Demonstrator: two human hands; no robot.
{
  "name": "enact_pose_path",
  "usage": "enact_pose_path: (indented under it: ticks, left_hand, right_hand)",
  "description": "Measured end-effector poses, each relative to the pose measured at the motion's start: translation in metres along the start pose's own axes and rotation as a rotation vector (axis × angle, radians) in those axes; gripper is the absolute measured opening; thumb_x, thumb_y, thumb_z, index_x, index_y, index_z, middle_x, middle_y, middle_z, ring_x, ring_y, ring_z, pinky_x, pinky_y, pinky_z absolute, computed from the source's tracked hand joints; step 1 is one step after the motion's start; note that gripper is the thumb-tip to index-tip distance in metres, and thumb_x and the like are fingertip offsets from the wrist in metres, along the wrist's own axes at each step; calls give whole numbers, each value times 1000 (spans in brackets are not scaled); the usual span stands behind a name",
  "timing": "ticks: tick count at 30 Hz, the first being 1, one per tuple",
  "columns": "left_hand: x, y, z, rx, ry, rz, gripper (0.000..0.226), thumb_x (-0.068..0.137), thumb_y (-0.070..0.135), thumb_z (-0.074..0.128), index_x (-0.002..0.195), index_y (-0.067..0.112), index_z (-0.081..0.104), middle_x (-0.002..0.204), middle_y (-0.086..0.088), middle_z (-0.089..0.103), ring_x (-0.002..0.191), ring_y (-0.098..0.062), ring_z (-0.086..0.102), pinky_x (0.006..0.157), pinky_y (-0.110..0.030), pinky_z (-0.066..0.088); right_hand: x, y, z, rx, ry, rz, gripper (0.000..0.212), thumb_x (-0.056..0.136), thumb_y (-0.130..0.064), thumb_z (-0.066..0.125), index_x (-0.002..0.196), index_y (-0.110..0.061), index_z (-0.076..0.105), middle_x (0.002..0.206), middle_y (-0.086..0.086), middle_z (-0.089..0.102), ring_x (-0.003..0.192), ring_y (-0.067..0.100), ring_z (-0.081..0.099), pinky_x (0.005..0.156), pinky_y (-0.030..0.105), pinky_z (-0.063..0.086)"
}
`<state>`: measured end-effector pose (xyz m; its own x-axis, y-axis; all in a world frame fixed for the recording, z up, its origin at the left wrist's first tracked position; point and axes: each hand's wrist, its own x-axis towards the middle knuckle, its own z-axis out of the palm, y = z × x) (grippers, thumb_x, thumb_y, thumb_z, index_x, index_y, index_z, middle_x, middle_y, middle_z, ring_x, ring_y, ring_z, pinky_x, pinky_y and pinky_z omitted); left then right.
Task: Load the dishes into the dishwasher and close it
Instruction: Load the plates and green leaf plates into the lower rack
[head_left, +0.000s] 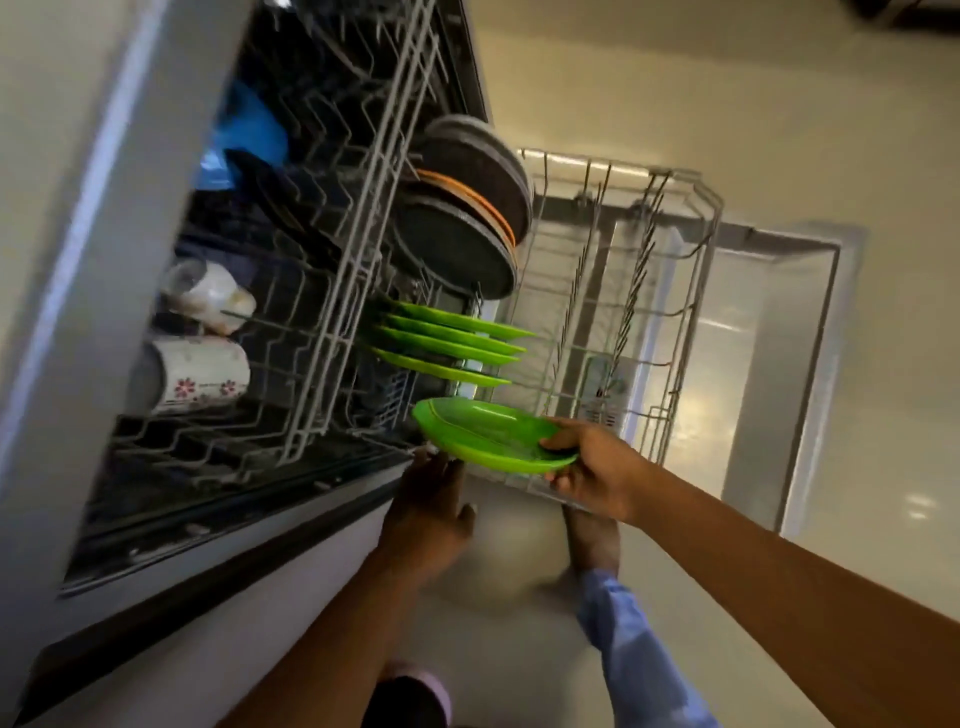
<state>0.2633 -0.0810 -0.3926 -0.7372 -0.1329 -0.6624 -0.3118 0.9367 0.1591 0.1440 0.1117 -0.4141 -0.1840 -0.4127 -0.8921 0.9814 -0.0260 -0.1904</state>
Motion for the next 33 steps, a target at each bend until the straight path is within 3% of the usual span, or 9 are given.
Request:
enact_pose_path:
  ticks: [1,3,6,9,11,14,18,28,33]
  left_hand:
    - [7,-5,9,73,13,17,68,96,31,60,155,4,40,160,-25,37,149,-45,34,122,-50,31]
    - [18,-14,22,160,-74,-13,76,99,43,53,163,15,24,168,-18,22,154,-39,22,126,-47,18]
    - [35,-22,32,196,-100,5,72,101,52,43,164,28,18,171,-6,16,158,-29,12,128,-43,5]
    - [49,-20,31,166,-116,36,64,102,52,39,161,30,27,169,-4,26,156,-29,19,128,-46,10]
    - [56,-20,28,129,-152,19,58,103,49,40,157,29,35,165,-5,35,153,-30,27,126,-48,16]
    - [58,-21,28,69,-212,-8,51,104,46,41,152,30,43,160,-5,43,149,-30,34,124,-48,21]
    - [56,-25,32,44,-232,-2,50,103,46,42,151,32,43,156,-7,48,145,-31,39,122,-48,27]
    - [60,-31,39,37,-212,36,52,104,46,41,153,29,43,156,-3,48,147,-25,37,123,-47,23]
    - [58,-29,39,27,-219,19,56,105,48,39,157,26,38,160,-3,41,152,-26,28,125,-49,19]
  right_hand:
    - [14,5,4,9,-15,25,32,99,4,42,112,-11,66,66,12,65,38,15,55,32,18,38]
    - [40,11,13,11,-45,55,31,99,4,41,107,-13,66,63,9,66,39,14,55,32,18,38]
    - [73,13,33,28,-85,62,33,99,3,39,118,-10,63,67,9,62,41,12,55,33,17,38]
    - [103,14,55,56,-82,45,37,100,3,40,129,-12,56,75,11,62,40,14,56,32,18,38]
    - [119,15,67,44,-73,56,29,101,1,41,122,-9,57,79,15,60,44,15,56,32,19,39]
    - [136,18,81,11,-48,85,11,102,-2,44,102,-4,55,62,14,62,52,19,53,35,19,43]
    - [149,21,99,-20,12,47,12,102,-2,44,94,1,53,50,15,62,35,17,53,34,20,44]
    - [151,13,119,91,81,-44,34,107,-9,27,114,-1,59,55,12,69,37,12,61,32,18,44]
    - [150,7,122,145,68,-66,38,109,-12,31,129,-2,61,78,16,69,40,14,62,34,20,47]
